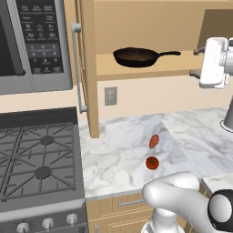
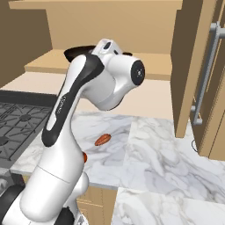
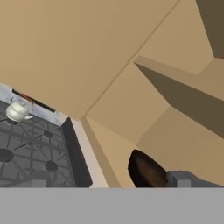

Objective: Pick the pan from the cabinet and place it on the stove. Then turn on the stove burner for the pan.

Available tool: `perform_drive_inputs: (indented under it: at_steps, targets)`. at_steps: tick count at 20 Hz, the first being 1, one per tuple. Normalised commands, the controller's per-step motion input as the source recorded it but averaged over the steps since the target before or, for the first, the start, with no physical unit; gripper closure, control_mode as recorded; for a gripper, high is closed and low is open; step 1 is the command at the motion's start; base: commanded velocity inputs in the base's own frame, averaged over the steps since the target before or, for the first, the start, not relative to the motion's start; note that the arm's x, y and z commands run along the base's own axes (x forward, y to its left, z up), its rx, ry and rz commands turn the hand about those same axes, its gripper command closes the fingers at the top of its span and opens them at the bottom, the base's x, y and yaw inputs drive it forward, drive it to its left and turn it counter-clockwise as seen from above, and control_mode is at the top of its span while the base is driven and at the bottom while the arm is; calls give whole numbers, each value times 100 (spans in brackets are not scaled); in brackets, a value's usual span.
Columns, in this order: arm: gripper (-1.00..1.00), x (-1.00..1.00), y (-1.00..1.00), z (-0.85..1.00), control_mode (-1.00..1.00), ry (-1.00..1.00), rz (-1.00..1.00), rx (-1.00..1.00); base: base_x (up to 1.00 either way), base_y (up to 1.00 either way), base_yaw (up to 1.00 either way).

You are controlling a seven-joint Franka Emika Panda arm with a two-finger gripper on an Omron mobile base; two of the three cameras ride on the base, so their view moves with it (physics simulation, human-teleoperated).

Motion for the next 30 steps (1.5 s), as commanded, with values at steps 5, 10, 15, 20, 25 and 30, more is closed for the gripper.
perform_drive_inputs:
  at_steps: [5, 10, 15, 20, 25, 30]
  targets:
    - [-100, 53, 0, -22, -100, -5, 0, -8, 0, 0, 0]
    - [-100, 48, -4, -9, -100, -1, 0, -6, 0, 0, 0]
    - [-100, 33, -16, 0, -100, -6, 0, -6, 0, 0, 0]
    - [-100, 32, -14, 0, -100, -7, 0, -7, 0, 0, 0]
    - [-100, 34, -7, 0, -100, -5, -2, -7, 0, 0, 0]
    - [-100, 36, -3, 0, -100, -3, -6, -6, 0, 0, 0]
